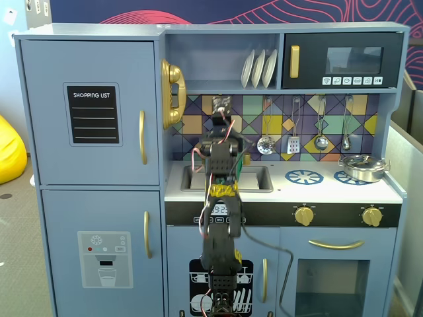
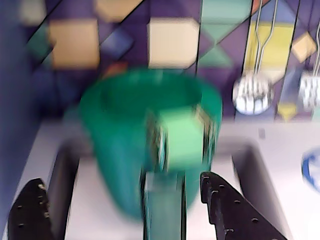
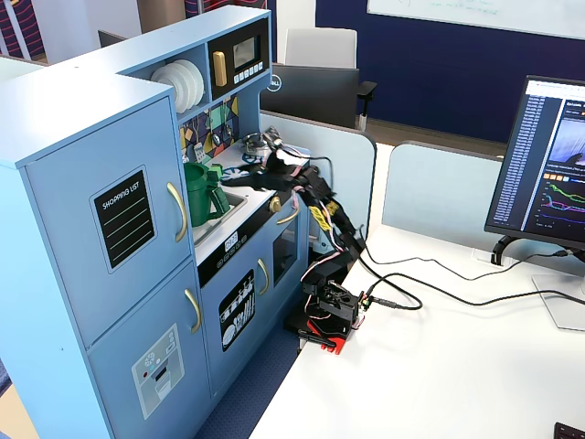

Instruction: Pick up the lid from the counter and put it on the green recipient

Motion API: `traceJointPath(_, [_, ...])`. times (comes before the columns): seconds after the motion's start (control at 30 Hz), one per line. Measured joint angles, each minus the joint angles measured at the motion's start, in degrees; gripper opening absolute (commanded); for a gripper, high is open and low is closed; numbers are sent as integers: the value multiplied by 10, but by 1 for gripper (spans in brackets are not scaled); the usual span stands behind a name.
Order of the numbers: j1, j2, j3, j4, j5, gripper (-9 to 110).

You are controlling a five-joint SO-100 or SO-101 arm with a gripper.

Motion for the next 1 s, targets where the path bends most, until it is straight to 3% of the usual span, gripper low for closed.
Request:
traceJointPath(0.17, [5, 158, 189, 68, 5, 7])
traceJointPath(0.33, [-2, 276, 432, 80, -7, 0])
traceJointPath(0.43, [-2, 310, 577, 69, -26, 0])
traceJointPath(0.6, [-16, 363, 758, 53, 25, 1])
traceJointPath(1.0, [-41, 425, 900, 149, 83, 1])
